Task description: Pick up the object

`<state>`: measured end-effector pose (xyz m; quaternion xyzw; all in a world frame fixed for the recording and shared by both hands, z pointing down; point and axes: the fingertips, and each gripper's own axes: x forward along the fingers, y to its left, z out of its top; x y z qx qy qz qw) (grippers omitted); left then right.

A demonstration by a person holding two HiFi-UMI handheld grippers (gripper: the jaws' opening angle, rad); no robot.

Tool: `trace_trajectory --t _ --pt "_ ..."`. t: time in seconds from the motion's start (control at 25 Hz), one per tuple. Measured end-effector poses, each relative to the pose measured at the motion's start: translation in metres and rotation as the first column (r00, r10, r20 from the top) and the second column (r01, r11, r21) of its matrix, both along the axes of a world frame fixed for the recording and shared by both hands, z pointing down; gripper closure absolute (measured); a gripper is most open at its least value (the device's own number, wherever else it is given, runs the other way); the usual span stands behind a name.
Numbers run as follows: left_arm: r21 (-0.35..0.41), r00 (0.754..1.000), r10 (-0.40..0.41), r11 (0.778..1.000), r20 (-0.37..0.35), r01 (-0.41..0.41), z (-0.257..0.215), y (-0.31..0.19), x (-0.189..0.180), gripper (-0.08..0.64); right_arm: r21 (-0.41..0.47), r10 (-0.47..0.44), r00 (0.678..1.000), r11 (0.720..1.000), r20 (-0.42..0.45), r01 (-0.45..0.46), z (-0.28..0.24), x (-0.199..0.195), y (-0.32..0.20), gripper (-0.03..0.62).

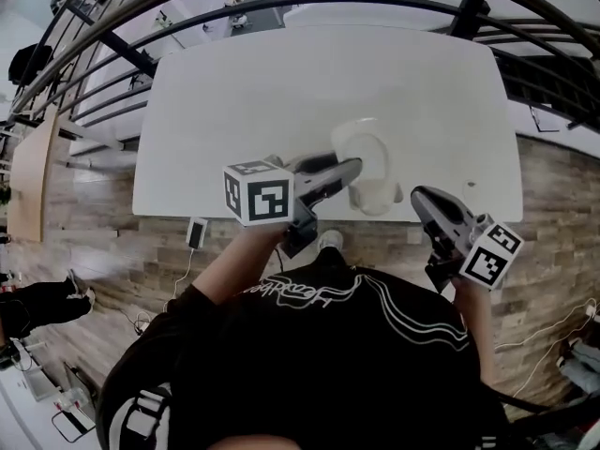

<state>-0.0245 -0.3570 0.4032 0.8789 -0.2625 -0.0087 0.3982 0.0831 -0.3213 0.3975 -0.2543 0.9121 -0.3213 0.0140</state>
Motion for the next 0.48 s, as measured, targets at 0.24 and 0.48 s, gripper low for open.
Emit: trace_trajectory --t 0.24,0.48 --pt "0.079 0.999 -0.027 0.996 -0.019 0.028 -0.035 0.071 0.015 0.428 0.037 -0.034 0.999 0.999 0.023 0.033 -0.014 0.017 0.061 0.561" --pt "0.146 0.999 -0.034 0.989 -0.03 0.038 -0.066 0.152 0.025 0.428 0.088 -0.07 0.997 0.994 0.031 0.067 -0.034 0.024 0.132 0.561"
